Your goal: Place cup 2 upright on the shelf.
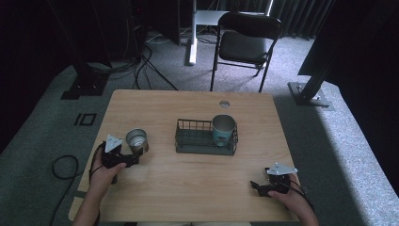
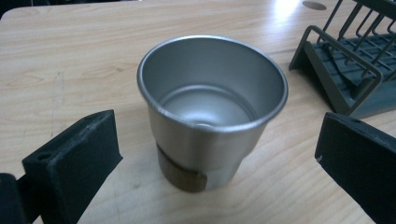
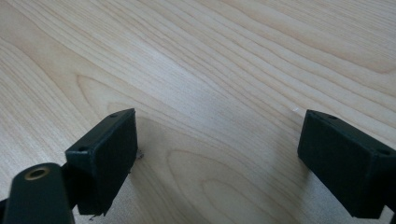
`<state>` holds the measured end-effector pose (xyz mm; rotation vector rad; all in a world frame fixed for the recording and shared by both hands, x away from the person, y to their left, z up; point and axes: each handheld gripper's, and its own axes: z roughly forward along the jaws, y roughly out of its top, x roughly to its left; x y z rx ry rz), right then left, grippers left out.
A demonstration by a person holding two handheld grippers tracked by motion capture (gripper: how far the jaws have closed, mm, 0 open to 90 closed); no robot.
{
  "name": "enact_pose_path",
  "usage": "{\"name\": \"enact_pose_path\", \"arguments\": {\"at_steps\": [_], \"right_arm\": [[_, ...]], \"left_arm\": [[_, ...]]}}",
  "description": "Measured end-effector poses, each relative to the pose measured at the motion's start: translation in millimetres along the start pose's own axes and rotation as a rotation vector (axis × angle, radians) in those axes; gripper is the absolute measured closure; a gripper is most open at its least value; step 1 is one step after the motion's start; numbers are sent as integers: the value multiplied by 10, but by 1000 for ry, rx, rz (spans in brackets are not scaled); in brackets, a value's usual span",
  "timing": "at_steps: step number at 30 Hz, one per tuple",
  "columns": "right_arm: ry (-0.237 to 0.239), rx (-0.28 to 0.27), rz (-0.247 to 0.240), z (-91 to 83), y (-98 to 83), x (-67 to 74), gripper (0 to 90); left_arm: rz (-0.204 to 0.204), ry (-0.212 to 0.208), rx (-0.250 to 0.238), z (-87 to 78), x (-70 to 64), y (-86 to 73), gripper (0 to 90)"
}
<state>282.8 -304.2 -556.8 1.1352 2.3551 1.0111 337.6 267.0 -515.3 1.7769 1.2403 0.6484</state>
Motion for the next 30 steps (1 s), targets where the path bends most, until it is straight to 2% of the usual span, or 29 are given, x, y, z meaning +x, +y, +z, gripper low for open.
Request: {"name": "enact_pose_path", "arguments": {"at_steps": [6, 8, 10, 16, 21, 25, 30], "right_arm": [[0, 0, 0, 0, 0, 0, 117], [0, 0, 0, 0, 0, 0, 117], [0, 0, 1, 0, 0, -1, 117], [-3, 0, 4, 0, 0, -3, 117], [-6, 1, 8, 0, 0, -4, 117], [-9, -1, 12, 0, 0, -6, 117], [-10, 0, 13, 0, 0, -6, 117]], "left_arm": [[17, 12, 0, 92, 26, 34, 5], [15, 2, -5, 116, 41, 46, 5], [33, 4, -2, 142, 50, 54, 5], [31, -4, -18, 191, 57, 106, 5], [71, 0, -16, 252, 33, 139, 4], [74, 1, -28, 294, 19, 143, 6], [63, 8, -45, 304, -1, 144, 69]]}}
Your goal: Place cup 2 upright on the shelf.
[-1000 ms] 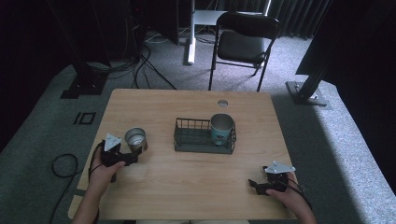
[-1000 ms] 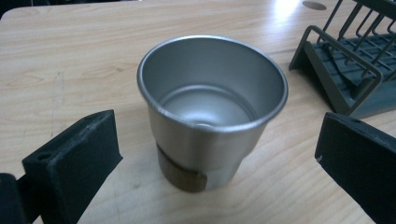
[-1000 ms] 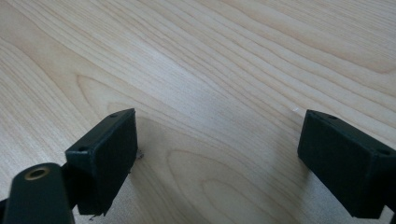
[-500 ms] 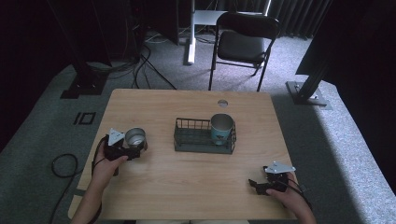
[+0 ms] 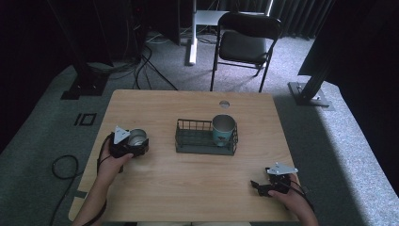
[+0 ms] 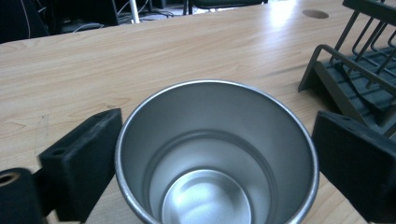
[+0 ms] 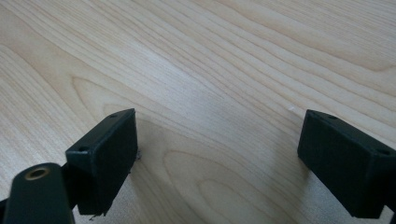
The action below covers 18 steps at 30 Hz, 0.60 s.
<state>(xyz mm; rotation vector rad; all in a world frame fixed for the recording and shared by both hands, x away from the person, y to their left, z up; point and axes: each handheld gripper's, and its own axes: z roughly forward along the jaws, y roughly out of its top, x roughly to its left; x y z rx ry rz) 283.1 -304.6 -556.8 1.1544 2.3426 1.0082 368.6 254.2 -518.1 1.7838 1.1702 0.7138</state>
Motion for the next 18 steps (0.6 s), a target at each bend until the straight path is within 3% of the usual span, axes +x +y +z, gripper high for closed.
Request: {"name": "enact_pose_path", "arguments": {"at_steps": [2, 18], "right_arm": [[0, 0, 0, 0, 0, -1, 117], [0, 0, 0, 0, 0, 0, 117]], "left_arm": [[-9, 12, -9, -6, -2, 1, 127], [27, -27, 21, -7, -7, 80, 139]]}}
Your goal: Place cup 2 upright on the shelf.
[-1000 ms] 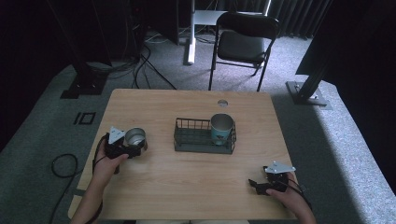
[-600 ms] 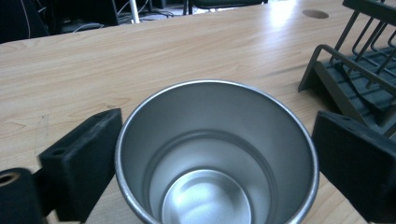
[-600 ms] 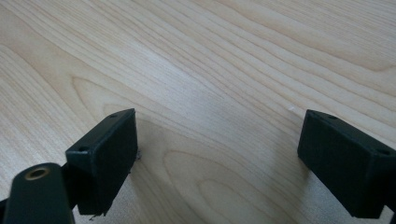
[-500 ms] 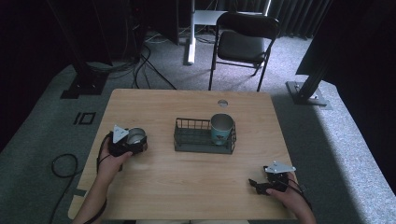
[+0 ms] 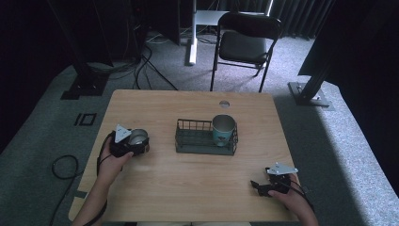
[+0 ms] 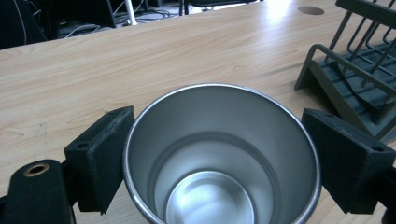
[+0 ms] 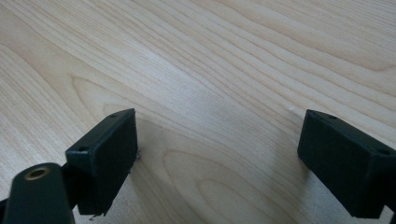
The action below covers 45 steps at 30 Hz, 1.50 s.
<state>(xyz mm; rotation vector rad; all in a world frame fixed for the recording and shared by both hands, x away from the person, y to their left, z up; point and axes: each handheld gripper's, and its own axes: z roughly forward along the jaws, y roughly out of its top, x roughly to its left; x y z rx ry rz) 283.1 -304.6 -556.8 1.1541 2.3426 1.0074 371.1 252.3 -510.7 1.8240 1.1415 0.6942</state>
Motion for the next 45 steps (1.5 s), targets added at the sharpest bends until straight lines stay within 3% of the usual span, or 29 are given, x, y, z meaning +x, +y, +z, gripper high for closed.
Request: {"name": "enact_pose_path", "arguments": {"at_steps": [6, 16, 25, 37, 45], "right_arm": [[0, 0, 0, 0, 0, 0, 117], [0, 0, 0, 0, 0, 0, 117], [0, 0, -1, 0, 0, 0, 117], [0, 0, -1, 0, 0, 0, 117], [0, 0, -1, 0, 0, 0, 117]], "left_arm": [[-30, -15, -28, -48, -3, 97, 139], [-25, -31, -65, -164, -75, 389, 139], [5, -44, -98, -232, -174, 637, 139], [3, -72, -138, -274, -291, 930, 139], [40, -105, -159, -292, -431, 1139, 139]]}}
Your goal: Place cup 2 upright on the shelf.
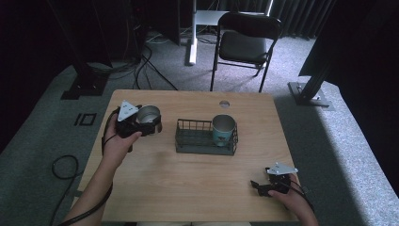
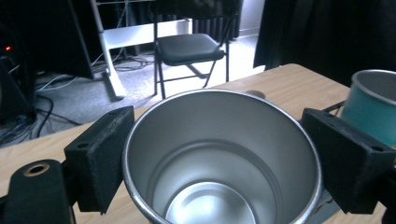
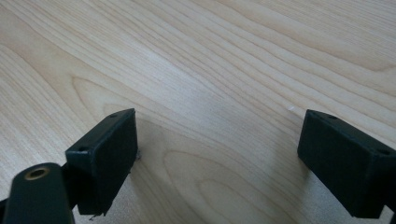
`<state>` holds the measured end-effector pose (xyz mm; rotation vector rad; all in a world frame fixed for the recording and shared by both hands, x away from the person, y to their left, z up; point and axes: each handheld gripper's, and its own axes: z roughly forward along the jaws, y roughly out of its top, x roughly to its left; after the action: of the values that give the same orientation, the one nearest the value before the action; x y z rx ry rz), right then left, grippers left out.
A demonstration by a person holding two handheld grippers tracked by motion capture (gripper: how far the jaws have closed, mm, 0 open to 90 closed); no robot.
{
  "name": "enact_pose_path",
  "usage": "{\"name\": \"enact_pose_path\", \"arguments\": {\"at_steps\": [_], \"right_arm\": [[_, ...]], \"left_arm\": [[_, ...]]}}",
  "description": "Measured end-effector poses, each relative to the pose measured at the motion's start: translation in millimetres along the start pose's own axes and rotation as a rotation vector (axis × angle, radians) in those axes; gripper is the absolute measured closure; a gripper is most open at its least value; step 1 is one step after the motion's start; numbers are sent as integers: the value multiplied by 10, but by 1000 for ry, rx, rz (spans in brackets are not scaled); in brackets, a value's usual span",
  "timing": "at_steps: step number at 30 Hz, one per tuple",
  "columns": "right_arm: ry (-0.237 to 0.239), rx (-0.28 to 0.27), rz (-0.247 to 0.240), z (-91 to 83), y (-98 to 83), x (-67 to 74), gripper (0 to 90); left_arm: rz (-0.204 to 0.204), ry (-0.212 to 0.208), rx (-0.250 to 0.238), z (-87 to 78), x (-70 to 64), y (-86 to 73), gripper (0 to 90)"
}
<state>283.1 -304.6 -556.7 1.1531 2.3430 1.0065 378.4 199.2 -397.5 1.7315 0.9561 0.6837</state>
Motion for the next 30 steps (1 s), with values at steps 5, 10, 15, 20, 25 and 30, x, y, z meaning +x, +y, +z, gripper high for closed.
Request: {"name": "enact_pose_path", "arguments": {"at_steps": [5, 10, 15, 20, 25, 30], "right_arm": [[0, 0, 0, 0, 0, 0, 117], [0, 0, 0, 0, 0, 0, 117], [-1, -1, -2, 1, 0, -2, 117], [0, -1, 0, 1, 0, 0, 117], [-1, -1, 0, 1, 0, 0, 117], [-1, -1, 0, 1, 0, 0, 117]], "left_arm": [[13, -30, -15, 54, -101, 129, 139], [26, -60, -23, 121, -205, 215, 139], [35, -89, -24, 208, -301, 263, 139], [47, -112, -28, 300, -411, 309, 139], [47, -141, -35, 403, -521, 340, 138], [44, -157, -28, 520, -612, 332, 138]]}}
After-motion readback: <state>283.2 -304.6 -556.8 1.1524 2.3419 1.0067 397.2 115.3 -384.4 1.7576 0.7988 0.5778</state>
